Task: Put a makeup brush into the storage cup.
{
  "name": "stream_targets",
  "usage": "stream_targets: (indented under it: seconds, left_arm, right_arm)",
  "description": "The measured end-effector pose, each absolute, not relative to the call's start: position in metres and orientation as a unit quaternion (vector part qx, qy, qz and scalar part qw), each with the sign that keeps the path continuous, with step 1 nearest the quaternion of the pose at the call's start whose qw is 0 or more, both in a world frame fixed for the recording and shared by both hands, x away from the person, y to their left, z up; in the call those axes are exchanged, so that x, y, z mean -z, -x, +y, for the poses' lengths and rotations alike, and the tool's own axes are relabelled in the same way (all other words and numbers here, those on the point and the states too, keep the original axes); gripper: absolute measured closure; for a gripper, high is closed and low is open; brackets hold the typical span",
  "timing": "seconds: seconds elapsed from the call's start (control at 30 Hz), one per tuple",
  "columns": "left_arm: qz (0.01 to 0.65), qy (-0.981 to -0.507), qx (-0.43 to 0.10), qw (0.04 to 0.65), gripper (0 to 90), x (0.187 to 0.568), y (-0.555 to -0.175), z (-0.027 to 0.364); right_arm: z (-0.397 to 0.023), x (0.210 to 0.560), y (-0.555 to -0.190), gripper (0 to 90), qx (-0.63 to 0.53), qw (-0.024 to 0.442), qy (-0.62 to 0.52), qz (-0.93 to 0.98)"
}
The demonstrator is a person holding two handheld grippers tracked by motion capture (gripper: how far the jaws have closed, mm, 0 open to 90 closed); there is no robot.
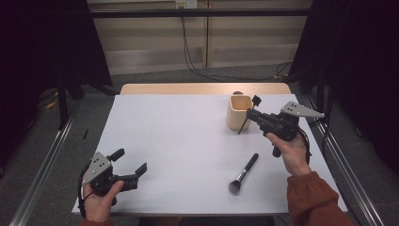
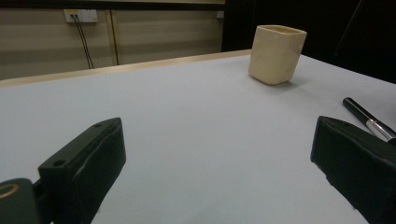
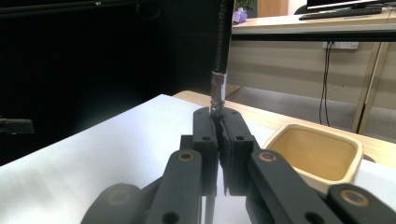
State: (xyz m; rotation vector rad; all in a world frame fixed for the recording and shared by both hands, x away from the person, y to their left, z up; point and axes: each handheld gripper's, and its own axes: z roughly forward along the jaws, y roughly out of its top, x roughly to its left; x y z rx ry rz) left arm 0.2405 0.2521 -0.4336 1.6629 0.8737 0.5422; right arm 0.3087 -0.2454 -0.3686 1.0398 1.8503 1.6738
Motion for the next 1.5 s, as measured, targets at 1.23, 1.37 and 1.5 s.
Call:
stream_targets:
  seconds: [1.23,1.37,1.5]
  left_arm:
    - [0.373,-0.708,-0.239,0.550,3.4,0.434,-0.243,0.252]
    - [0.373,-0.711,-0.242,0.545,3.4,0.434,-0.243,0.253]
    - [0.376,-0.707,-0.244,0.547,3.4,0.434,-0.242,0.254]
  right_arm:
    - [-0.250,0.338,-0.388,86.1,-0.563,0.285,-0.407,0.660]
    - [-0.249,0.342,-0.395,86.1,-0.559,0.290,-0.412,0.658]
    - [-0.247,0.345,-0.396,86.1,-0.559,0.287,-0.411,0.660]
